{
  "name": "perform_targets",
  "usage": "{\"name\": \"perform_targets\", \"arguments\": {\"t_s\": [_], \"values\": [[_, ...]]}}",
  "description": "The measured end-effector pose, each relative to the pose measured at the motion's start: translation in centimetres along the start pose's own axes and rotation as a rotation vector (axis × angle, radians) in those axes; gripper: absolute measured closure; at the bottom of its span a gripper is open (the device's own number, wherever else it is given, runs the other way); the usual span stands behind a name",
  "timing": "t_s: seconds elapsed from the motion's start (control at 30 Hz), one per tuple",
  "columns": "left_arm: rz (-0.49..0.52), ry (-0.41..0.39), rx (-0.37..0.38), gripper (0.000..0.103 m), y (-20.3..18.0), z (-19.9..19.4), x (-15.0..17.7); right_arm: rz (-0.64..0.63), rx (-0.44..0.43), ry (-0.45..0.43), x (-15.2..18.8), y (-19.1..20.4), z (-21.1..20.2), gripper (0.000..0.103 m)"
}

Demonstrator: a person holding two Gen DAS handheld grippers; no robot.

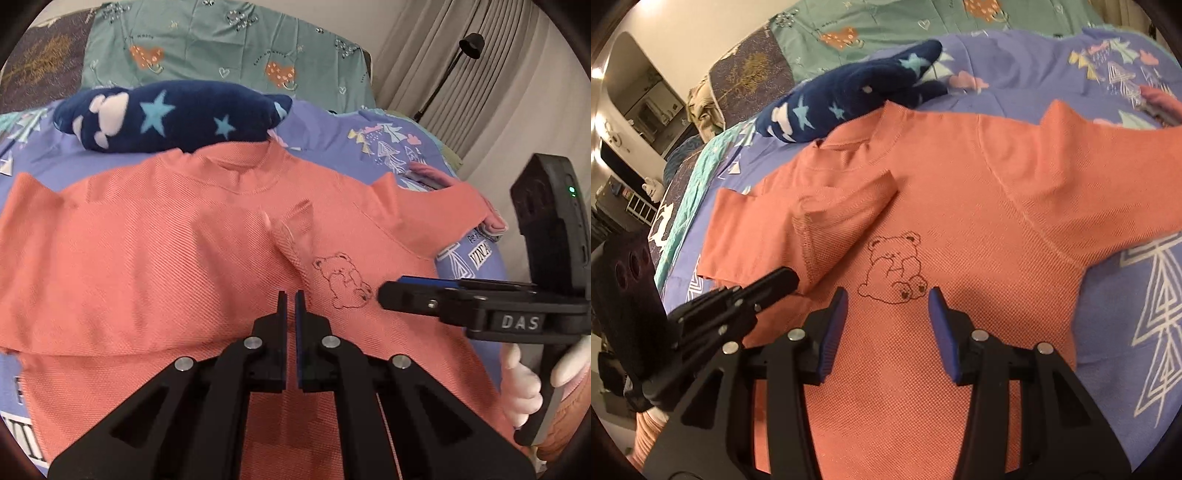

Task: Fold small clothes
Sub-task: 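Fold the held sleeve across the shirt's chest with the left tool, release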

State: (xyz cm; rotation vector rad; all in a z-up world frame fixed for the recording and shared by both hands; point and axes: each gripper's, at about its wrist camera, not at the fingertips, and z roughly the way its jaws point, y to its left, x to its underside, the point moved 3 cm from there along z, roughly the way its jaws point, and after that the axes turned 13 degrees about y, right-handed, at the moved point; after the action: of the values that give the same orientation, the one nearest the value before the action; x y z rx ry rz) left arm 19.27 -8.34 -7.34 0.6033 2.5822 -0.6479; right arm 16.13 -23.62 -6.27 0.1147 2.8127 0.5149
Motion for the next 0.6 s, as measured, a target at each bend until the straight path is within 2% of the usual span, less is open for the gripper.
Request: {"name": "perform_targets", "arguments": {"t_s": [0.2,0.37,0.47,0.53,0.57,0.6], "values": [[-0.018,-0.002,-0.004,0.100,0.7,-0.6,0.6,-0.021,0.022,-0.014,-0.6,0.9,-0.2,0.056],[-0.048,-0.027,-0.083,0.093,3.0,-2.8,2.5,-0.086,0.015,-0.013,-1.5,4.0,0.8,0.047],[-0.077,-0.052,-0.165,0.086,5.0,-4.7,4.0,-0.111,0.022,0.011,-1.8,5.8,2.6,0.043],[-0.113,-0.066,-0.192,0.085,6.3,-5.7,4.3,-0.119,0.063,0.023,-2.2,6.7,4.0,0.043],[-0.145,-0.075,-0.203,0.085,7.3,-6.4,4.5,-0.118,0.110,0.021,-2.5,6.9,4.9,0.046],[-0.163,-0.082,-0.211,0.085,7.9,-6.8,4.6,-0.110,0.150,0.014,-2.9,6.8,5.5,0.052]]}}
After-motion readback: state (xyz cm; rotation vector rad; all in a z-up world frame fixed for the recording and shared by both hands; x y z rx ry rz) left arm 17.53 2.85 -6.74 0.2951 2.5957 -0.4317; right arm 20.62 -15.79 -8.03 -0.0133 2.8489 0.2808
